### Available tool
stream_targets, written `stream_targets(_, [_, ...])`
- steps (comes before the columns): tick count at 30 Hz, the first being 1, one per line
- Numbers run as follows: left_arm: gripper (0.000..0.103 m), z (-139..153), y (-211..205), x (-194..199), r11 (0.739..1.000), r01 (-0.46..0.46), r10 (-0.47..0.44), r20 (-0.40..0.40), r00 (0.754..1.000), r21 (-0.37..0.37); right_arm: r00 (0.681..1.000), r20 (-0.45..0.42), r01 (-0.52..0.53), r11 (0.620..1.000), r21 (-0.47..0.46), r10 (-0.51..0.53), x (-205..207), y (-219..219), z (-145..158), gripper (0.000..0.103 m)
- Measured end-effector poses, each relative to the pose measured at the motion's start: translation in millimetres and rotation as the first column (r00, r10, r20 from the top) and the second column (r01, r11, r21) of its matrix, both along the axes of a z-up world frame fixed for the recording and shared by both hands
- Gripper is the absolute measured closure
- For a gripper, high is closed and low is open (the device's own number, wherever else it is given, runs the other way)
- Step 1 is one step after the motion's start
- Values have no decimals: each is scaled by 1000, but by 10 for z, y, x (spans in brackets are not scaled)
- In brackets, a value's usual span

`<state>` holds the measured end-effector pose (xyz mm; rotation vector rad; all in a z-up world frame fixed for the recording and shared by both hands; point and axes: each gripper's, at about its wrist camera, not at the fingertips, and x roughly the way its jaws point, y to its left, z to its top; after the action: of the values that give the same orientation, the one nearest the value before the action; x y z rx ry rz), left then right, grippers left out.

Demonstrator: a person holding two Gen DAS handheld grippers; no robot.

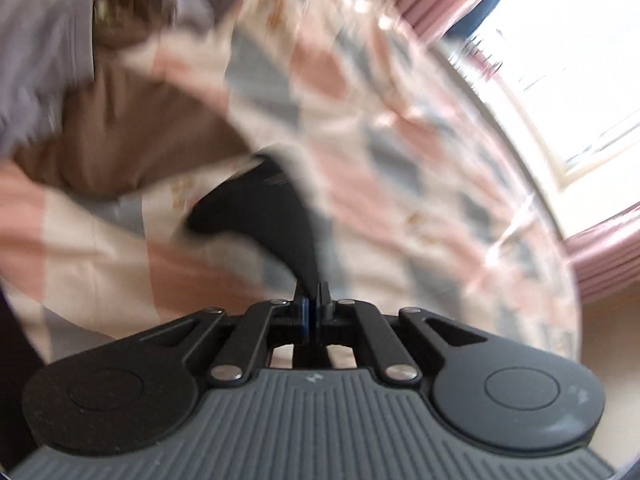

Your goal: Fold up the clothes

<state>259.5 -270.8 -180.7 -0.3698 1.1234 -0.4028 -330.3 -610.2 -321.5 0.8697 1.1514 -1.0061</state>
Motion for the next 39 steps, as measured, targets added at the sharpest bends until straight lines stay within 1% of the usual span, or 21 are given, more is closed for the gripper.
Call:
stream_targets(2, [101,392,-108,46,999,31,-32,39,999,38,1000,-3,16,1000,2,-16,-36,-45,-37,35])
stream_targets(4, [95,577,-393,182,990,91,-100,75,992,107,1000,-3,23,1000,7,-23,-46,-88,-81,35])
stream_targets(6, [79,505,-789,452,973,133,-143,44,989,187,1000,4,26,1000,10,-26,-33,-114,-114,35])
stream_targets(7, [62,378,-1011,615,959,165,-174,21,985,230,1000,13,25,1000,12,-25,-19,-122,-121,35])
stream_targets(8, [60,214,-1225,776,940,184,-195,12,981,287,999,22,22,1000,13,-23,-3,-128,-125,35])
stream_targets(9, [53,50,-1437,924,913,198,-214,5,977,358,999,32,15,1000,14,-15,18,-129,-121,35])
stream_targets(11, [54,-220,-1770,1083,796,170,-226,25,974,581,999,51,1,1000,13,-2,51,-135,-110,35])
stream_targets(12, [54,-321,-1809,1077,752,167,-245,35,969,638,998,60,1,1000,8,-2,42,-144,-91,35])
stream_targets(13, [53,-336,-1818,1041,743,165,-255,47,966,648,998,69,2,1000,2,-2,33,-154,-73,35])
stream_targets(15, [47,-319,-1723,861,791,207,-283,43,958,576,995,102,21,1000,-10,-20,-32,-172,-33,35])
stream_targets(19, [46,-415,-1357,244,840,315,-342,-20,939,442,966,248,69,997,18,-71,-274,-268,-96,35])
stream_targets(23, [46,-581,-761,-476,860,350,-331,-115,937,372,921,382,46,996,81,-73,-370,-511,-332,34])
stream_targets(26, [46,-742,-325,-884,879,320,-262,-202,944,354,884,463,0,990,141,-66,-348,-650,-561,22])
stream_targets(28, [47,-782,-68,-1106,891,287,-216,-226,950,353,846,528,-41,981,190,-67,-309,-710,-689,23])
stream_targets(29, [47,-790,43,-1204,895,270,-196,-232,953,355,812,579,-76,971,225,-70,-266,-700,-709,31])
stream_targets(30, [47,-791,139,-1286,899,253,-174,-238,956,358,802,595,-108,966,234,-54,-206,-671,-708,31])
stream_targets(31, [47,-781,222,-1365,904,236,-156,-239,958,357,822,570,-134,971,200,-4,-143,-639,-681,36])
stream_targets(33, [47,-730,366,-1511,910,207,-131,-224,966,359,846,532,-133,977,167,24,-135,-630,-657,64])
stream_targets(34, [47,-690,419,-1586,912,197,-127,-209,970,361,844,536,-109,979,173,0,-186,-650,-645,81])
stream_targets(36, [47,-616,494,-1724,915,184,-125,-182,975,360,826,564,-124,981,149,19,-228,-642,-532,90])
stream_targets(39, [47,-498,553,-1893,922,188,-146,-146,979,340,824,541,-180,983,-31,168,-169,-525,-139,93])
